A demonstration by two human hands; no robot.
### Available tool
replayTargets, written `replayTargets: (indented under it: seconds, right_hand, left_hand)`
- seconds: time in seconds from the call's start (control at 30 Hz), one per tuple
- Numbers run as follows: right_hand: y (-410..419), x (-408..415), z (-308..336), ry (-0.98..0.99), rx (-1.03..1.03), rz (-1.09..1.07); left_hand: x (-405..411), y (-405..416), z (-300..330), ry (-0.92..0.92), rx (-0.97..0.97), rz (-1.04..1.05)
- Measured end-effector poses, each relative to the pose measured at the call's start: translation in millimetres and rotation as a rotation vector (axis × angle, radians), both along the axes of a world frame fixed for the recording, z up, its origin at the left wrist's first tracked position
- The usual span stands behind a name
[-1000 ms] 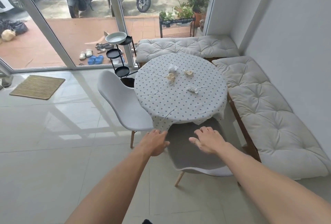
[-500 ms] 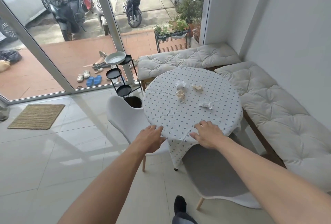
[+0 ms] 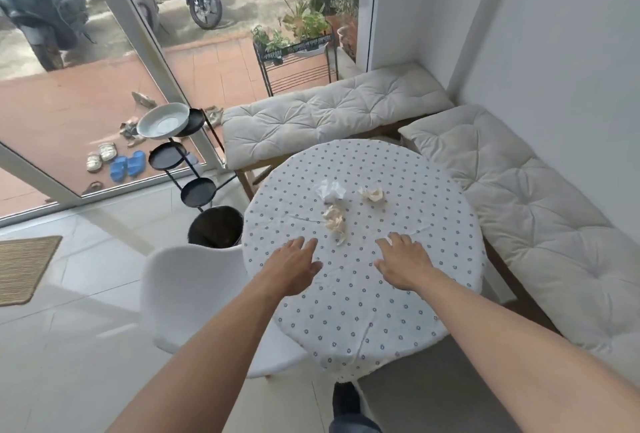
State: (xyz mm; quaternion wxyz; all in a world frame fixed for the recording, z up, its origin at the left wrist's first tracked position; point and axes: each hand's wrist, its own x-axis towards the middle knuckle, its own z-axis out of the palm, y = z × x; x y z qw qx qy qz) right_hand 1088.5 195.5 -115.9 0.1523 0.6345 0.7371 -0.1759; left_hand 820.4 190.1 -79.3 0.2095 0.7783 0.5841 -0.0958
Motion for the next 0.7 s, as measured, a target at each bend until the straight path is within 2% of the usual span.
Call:
replayTargets:
  seconds: [0.23,0.37,0.7]
  right_hand:
    - [35.5,9.5,-47.4,-0.020,-0.062,-0.064]
    - [32.0,12.6,-65.8,0.013,-0.069,-0.106]
    - [40.7,3.2,-83.1,0.033,0.086,-0.203]
  left_hand:
    - [19.0,77.0,-46.4,-0.013,-0.088,-0.079]
    - [35.4,103.0,-72.3,-0.043,-0.064,-0.136]
    - [64.7,144.7,-136.1,-0.040,0.045,-0.339]
